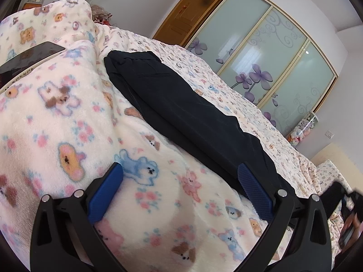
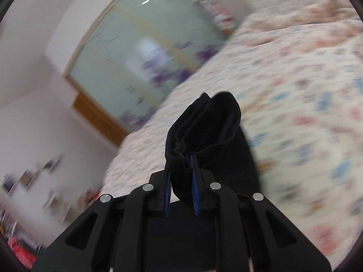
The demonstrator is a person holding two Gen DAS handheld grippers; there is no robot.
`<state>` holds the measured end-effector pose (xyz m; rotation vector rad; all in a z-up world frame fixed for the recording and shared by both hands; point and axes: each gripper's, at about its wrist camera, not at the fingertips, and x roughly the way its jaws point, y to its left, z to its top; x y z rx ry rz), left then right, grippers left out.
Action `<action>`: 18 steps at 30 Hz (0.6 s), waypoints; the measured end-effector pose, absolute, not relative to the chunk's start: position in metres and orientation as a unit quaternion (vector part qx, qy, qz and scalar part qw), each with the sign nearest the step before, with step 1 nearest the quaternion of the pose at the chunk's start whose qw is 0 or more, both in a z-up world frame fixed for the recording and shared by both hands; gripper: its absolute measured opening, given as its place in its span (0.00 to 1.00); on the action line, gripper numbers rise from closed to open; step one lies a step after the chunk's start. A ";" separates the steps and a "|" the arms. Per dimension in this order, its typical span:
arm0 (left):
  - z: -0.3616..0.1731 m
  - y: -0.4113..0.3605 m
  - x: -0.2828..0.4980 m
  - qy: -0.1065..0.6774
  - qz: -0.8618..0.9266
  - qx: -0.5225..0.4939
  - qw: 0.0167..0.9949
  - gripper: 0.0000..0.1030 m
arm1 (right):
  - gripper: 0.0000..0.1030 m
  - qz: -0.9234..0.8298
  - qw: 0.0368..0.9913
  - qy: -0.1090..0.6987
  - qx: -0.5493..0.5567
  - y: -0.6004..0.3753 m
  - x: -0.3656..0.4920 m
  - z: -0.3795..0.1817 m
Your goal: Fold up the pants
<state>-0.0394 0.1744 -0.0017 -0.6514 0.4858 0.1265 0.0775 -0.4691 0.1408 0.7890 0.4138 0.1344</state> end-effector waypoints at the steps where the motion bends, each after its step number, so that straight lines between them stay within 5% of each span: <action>1: -0.002 0.174 -0.039 0.236 0.061 -0.317 0.917 0.98 | 0.16 0.087 0.899 0.206 0.376 -0.450 0.087 0.145; 7: -0.001 0.176 -0.041 0.235 0.061 -0.327 0.913 0.98 | 0.15 0.213 0.882 0.260 0.330 -0.296 0.141 0.137; 13: -0.001 0.179 -0.041 0.239 0.051 -0.333 0.911 0.98 | 0.16 0.220 0.852 0.395 0.265 -0.186 0.164 0.049; 18: 0.000 0.182 -0.039 0.240 0.044 -0.347 0.905 0.98 | 0.16 0.213 0.876 0.374 0.217 -0.167 0.147 0.047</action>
